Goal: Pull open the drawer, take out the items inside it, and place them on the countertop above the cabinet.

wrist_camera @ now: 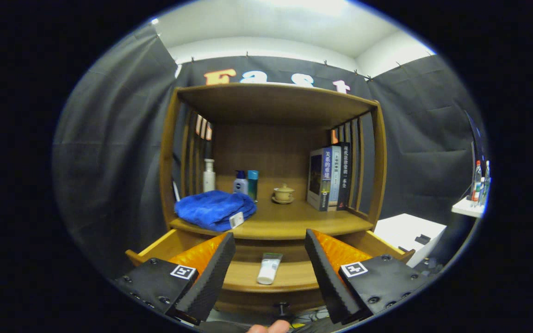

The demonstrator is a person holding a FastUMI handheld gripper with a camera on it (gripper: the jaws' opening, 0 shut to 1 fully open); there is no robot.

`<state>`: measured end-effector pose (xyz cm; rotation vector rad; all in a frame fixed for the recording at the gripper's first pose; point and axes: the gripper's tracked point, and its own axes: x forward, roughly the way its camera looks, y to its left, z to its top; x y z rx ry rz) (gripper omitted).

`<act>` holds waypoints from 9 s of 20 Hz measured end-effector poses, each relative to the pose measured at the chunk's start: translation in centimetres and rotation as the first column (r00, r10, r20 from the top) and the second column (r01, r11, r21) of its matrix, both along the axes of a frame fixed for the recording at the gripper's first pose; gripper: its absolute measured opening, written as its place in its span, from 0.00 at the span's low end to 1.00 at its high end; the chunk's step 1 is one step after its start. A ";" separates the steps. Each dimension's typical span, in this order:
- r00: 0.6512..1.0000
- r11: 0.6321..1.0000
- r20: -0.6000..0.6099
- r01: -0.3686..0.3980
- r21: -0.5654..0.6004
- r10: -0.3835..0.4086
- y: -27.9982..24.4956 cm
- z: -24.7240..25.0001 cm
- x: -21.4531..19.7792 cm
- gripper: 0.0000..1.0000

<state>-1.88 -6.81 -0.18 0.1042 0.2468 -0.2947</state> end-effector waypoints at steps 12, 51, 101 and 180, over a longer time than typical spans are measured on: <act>0.778 0.925 -0.628 0.223 0.306 0.020 -1.1 -15.4 7.0 0.99; 0.685 0.982 -0.724 0.180 0.064 -0.079 0.8 -1.6 9.1 0.50; 0.928 0.989 -0.365 -0.028 0.142 0.079 -5.2 -0.8 28.4 0.64; 0.983 0.987 0.145 -0.124 0.104 0.108 -0.3 -4.5 8.3 0.98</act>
